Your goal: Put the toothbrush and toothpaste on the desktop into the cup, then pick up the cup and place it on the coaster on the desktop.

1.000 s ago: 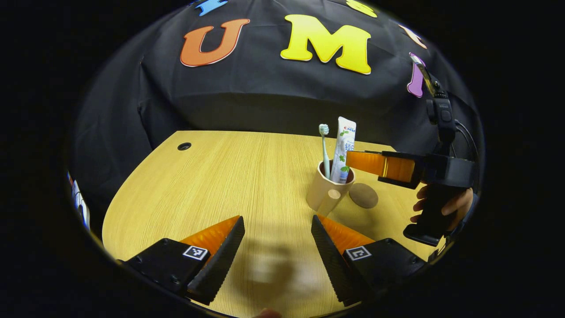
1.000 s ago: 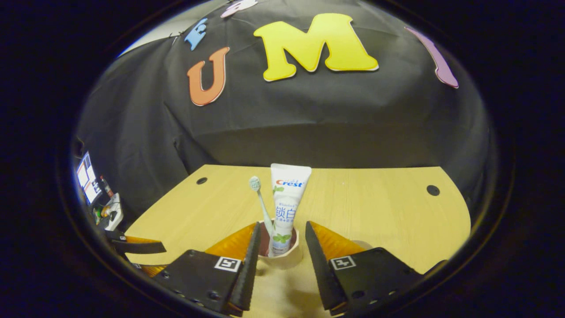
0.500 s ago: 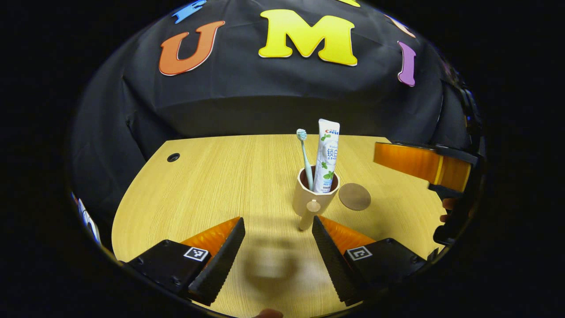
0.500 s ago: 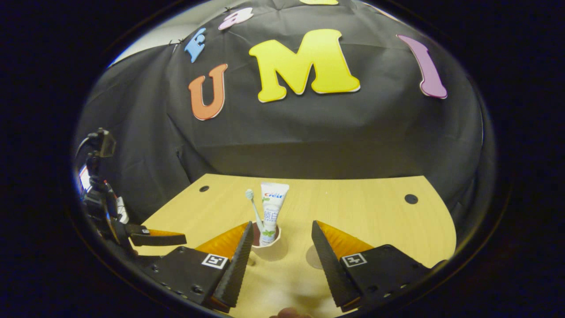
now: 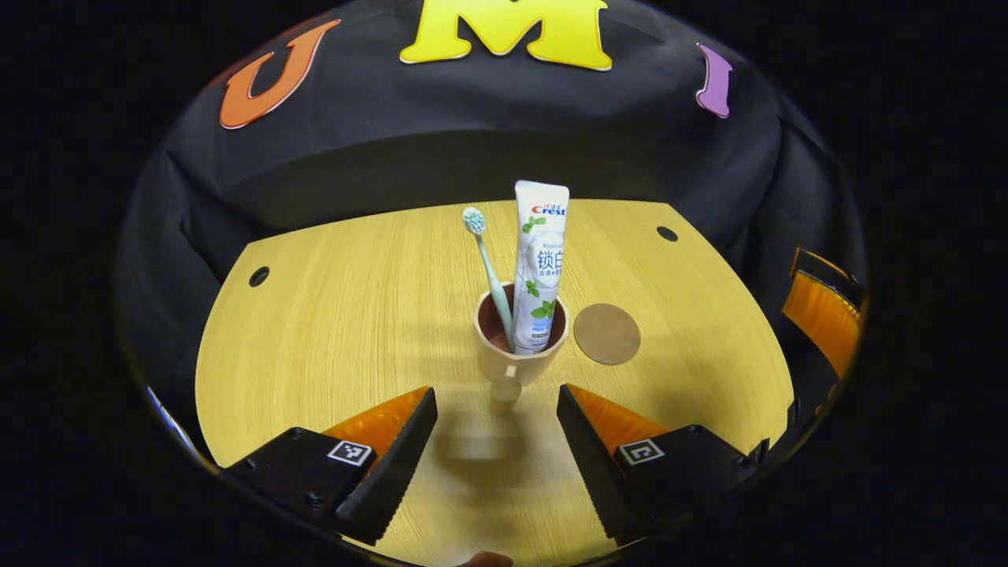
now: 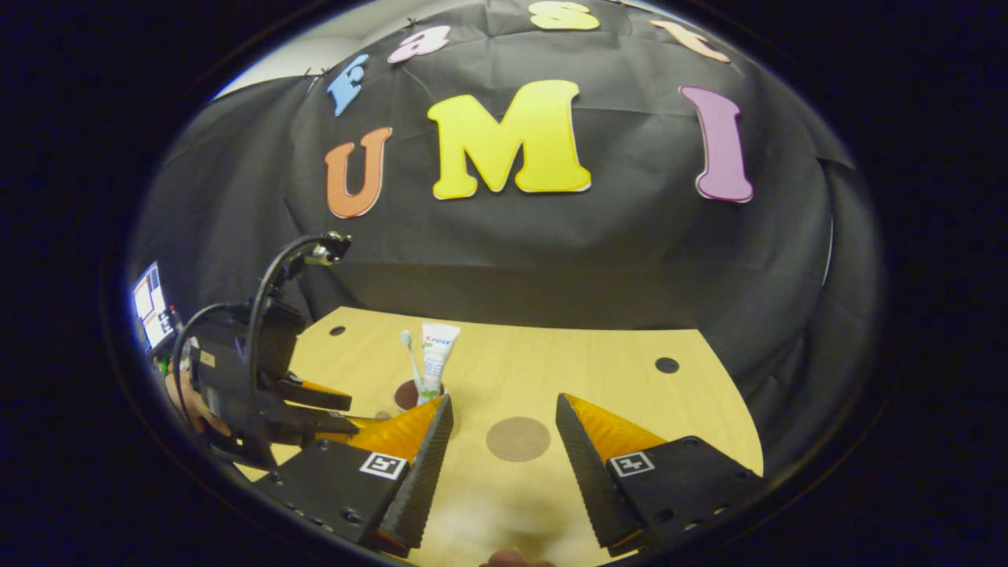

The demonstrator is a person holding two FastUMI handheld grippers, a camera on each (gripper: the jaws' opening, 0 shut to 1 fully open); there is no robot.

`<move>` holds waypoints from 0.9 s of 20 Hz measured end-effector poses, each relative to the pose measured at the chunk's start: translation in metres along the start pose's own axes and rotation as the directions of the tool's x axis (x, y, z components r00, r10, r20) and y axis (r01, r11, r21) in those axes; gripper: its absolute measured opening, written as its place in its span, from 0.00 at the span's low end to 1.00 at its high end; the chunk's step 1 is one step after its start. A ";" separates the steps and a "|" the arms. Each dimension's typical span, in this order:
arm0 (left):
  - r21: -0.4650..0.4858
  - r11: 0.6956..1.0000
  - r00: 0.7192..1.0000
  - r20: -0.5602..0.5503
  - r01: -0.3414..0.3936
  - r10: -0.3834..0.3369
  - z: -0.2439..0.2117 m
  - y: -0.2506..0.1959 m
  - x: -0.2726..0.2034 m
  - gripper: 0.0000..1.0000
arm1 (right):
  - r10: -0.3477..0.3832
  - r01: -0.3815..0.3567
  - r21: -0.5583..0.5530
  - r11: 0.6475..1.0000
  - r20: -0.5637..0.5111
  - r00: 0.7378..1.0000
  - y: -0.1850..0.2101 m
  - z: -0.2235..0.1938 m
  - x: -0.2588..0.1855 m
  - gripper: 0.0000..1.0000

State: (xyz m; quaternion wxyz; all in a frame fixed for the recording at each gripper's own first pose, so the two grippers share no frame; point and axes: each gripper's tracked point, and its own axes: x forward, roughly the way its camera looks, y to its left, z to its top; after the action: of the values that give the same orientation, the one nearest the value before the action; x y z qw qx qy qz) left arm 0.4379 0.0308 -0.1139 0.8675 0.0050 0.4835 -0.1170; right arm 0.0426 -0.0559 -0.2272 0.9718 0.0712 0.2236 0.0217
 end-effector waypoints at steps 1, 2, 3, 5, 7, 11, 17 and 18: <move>0.013 1.000 0.999 -0.033 0.012 -0.011 -0.002 -0.002 0.005 0.98 | -0.013 0.013 0.012 1.000 -0.001 1.000 -0.005 -0.002 -0.003 0.78; 0.023 1.000 0.998 -0.064 0.020 -0.019 -0.003 -0.004 0.010 0.98 | -0.023 0.023 0.027 0.999 -0.008 1.000 -0.010 -0.005 -0.007 0.78; 0.035 0.999 0.995 -0.098 0.021 -0.017 -0.005 -0.004 0.017 0.98 | -0.028 0.029 0.043 0.999 -0.016 0.999 -0.014 -0.010 -0.010 0.75; 0.053 0.998 0.989 -0.148 0.014 -0.006 -0.005 0.001 0.024 0.98 | -0.047 0.049 0.055 0.997 -0.030 0.998 -0.022 -0.020 -0.019 0.75; 0.059 0.998 0.982 -0.190 0.024 -0.012 -0.005 0.000 0.031 0.98 | -0.069 0.072 0.062 0.995 -0.048 0.996 -0.029 -0.031 -0.026 0.78; 0.049 0.998 0.964 -0.264 0.048 -0.033 -0.007 -0.005 0.042 0.97 | -0.098 0.105 0.097 0.990 -0.070 0.993 -0.034 -0.044 -0.035 0.75; 0.150 0.988 0.939 -0.343 0.045 0.009 0.009 -0.006 0.049 0.90 | -0.148 0.161 0.150 0.976 -0.097 0.984 -0.043 -0.054 -0.042 0.75; 0.166 0.985 0.936 -0.351 0.051 0.011 0.013 -0.007 0.049 0.87 | -0.155 0.170 0.159 0.972 -0.102 0.983 -0.045 -0.054 -0.043 0.78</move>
State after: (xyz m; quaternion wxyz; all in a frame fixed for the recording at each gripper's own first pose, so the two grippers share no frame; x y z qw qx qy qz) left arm 0.4726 0.0121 -0.1474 0.7623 0.0959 0.6186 -0.1643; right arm -0.0192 -0.0966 -0.2637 0.9500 0.1330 0.2726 -0.0737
